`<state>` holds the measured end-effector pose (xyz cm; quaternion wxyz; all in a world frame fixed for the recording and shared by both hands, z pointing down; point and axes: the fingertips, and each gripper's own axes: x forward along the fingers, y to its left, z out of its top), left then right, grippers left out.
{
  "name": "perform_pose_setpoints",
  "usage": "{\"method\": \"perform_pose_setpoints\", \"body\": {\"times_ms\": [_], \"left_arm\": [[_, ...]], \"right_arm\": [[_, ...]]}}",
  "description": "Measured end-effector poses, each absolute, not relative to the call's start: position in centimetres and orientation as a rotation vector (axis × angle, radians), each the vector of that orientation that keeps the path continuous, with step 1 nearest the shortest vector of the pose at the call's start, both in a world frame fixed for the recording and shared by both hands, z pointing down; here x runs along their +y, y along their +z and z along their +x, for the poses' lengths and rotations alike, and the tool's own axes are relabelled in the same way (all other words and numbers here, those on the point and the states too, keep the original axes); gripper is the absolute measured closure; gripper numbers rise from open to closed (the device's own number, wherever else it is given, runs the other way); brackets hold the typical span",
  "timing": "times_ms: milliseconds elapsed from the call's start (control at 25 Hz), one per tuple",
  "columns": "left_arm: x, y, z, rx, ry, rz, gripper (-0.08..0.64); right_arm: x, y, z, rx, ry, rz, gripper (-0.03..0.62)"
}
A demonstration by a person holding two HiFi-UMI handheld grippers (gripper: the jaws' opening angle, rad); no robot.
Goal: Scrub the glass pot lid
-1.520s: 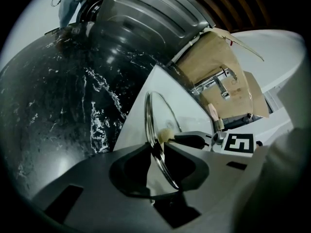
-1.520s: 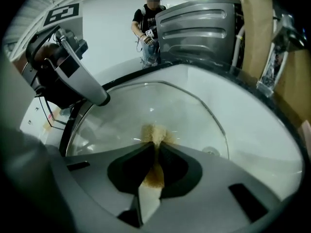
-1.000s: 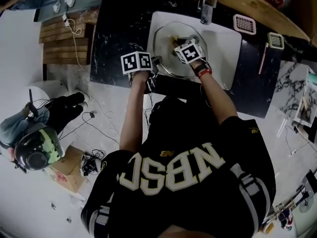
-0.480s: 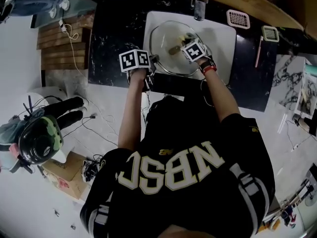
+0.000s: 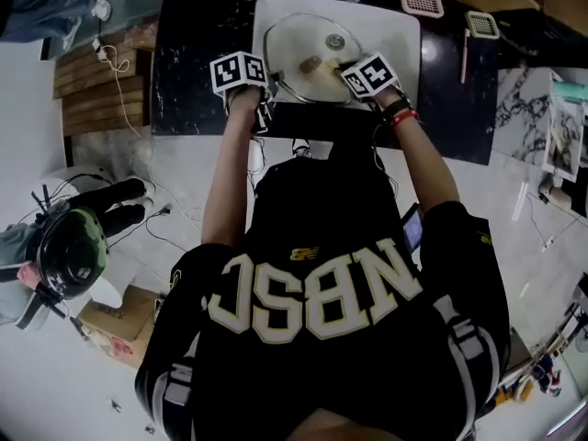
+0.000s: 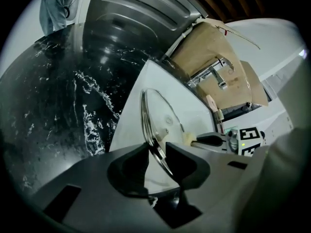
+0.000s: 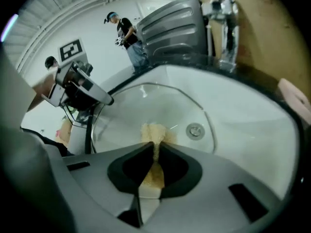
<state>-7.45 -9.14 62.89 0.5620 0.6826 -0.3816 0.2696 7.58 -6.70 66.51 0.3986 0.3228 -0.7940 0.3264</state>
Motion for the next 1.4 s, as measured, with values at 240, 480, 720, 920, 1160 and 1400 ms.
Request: {"method": "perform_pose_setpoints", "body": {"times_ms": [240,480,720,920,1160,1400], "left_arm": [[-8.9,62.4,-7.0,-0.871,0.696,1.696,0.414],[-9.0,61.7,-7.2,-0.919,0.733,1.774,0.389],[-9.7,57.5,-7.7,-0.963,0.727,1.964,0.388],[-11.1,51.9,-5.5,-0.987,0.586,2.164,0.388],[-13.2,43.1,-3.7,-1.13,0.333,2.44,0.414],[-13.6,36.6,-3.2,-1.259,0.174,2.644,0.463]], "right_arm": [[-5.5,60.8,10.7,-2.046,0.743,1.017,0.545],[-3.2,58.6,13.2,-2.039,0.713,1.167,0.545],[-2.8,56.7,15.3,-2.045,0.715,1.345,0.545],[-4.5,54.3,14.3,-2.111,0.744,1.559,0.545],[-7.3,48.7,13.0,-2.151,0.588,1.783,0.546],[-8.7,42.6,13.8,-2.152,0.355,1.949,0.545]]}}
